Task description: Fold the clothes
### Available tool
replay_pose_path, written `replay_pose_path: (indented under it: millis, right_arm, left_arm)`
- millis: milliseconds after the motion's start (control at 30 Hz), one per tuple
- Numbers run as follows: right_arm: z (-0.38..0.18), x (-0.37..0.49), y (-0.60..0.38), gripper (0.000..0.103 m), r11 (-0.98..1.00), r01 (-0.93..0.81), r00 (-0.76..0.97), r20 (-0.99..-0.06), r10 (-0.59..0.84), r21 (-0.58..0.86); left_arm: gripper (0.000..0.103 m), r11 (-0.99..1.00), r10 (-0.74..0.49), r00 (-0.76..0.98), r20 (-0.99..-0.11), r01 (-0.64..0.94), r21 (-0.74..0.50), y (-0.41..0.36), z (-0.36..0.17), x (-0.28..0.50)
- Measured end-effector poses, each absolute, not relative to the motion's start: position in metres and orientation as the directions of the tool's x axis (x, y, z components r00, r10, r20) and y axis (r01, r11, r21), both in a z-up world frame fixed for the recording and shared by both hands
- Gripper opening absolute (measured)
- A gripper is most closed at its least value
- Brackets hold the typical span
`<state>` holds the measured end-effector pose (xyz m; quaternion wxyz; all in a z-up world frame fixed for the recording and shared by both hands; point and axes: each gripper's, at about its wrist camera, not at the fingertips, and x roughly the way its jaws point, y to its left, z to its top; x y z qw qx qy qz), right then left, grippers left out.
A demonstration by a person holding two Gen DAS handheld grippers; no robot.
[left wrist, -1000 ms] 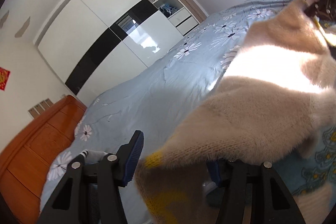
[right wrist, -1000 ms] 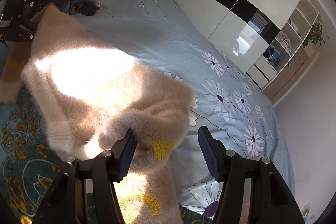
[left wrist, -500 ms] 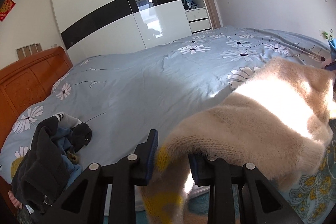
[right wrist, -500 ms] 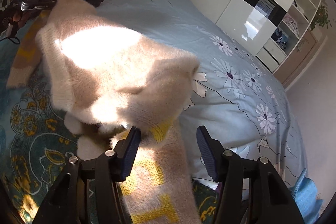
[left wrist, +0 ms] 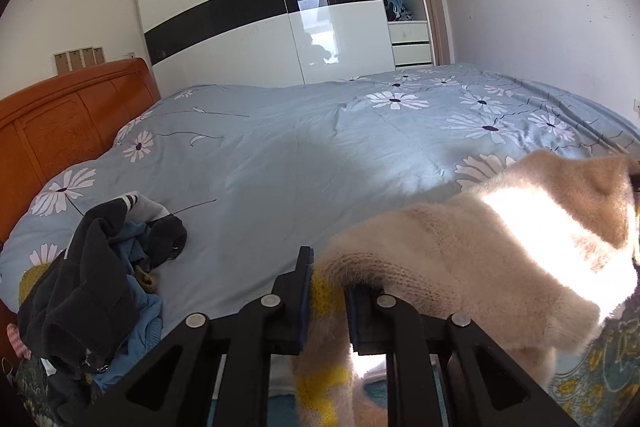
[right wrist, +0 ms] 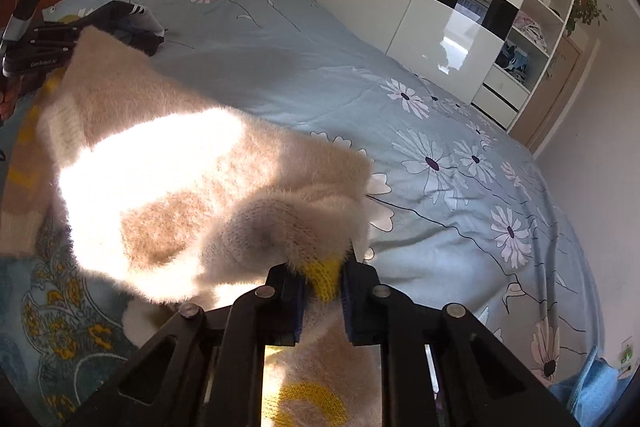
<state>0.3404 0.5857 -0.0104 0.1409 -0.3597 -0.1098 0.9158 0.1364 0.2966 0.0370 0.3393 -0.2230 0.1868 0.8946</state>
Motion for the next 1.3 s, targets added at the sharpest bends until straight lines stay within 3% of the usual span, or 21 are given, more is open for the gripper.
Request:
replay_pose_path:
  millis: [167,400,700,800,933,1167,1300]
  right_arm:
    - [0.055,0.372,0.589,0.013,-0.928,-0.278,-0.752,-0.545,0.371,-0.248]
    - [0.169,0.438,0.558,0.013,-0.902,-0.361,-0.832,-0.356,0.426,-0.236]
    - [0.257,0.526,0.486,0.013,-0.889,-0.347,-0.894,-0.181,0.409,-0.298]
    - [0.272,0.538,0.472,0.013,-0.889,-0.329,-0.904,-0.165,0.393,-0.317]
    - [0.263,0.522,0.483,0.013,-0.906,-0.300,-0.897,-0.234,0.375,-0.299]
    - [0.147,0.416,0.552,0.013,-0.940,-0.270,-0.790,-0.510,0.341,-0.210]
    - [0.064,0.345,0.601,0.013,-0.947,-0.286,-0.696,-0.648,0.310,-0.145]
  left_arm:
    - [0.011,-0.709,0.553,-0.711,-0.435,-0.675,0.203,0.283,0.096,0.173]
    - [0.010,-0.734,0.595,-0.763,-0.253,-0.644,0.215,0.240,0.204,0.242]
    - [0.010,-0.736,0.611,-0.788,-0.079,-0.602,0.309,0.162,0.286,0.344]
    - [0.010,-0.719,0.629,-0.770,-0.111,-0.630,0.295,0.153,0.294,0.338]
    - [0.010,-0.680,0.642,-0.724,-0.254,-0.690,0.246,0.168,0.264,0.298]
    - [0.010,-0.667,0.546,-0.626,-0.557,-0.727,0.162,0.259,0.118,0.185]
    - [0.010,-0.691,0.490,-0.554,-0.673,-0.718,0.087,0.306,0.041,0.129]
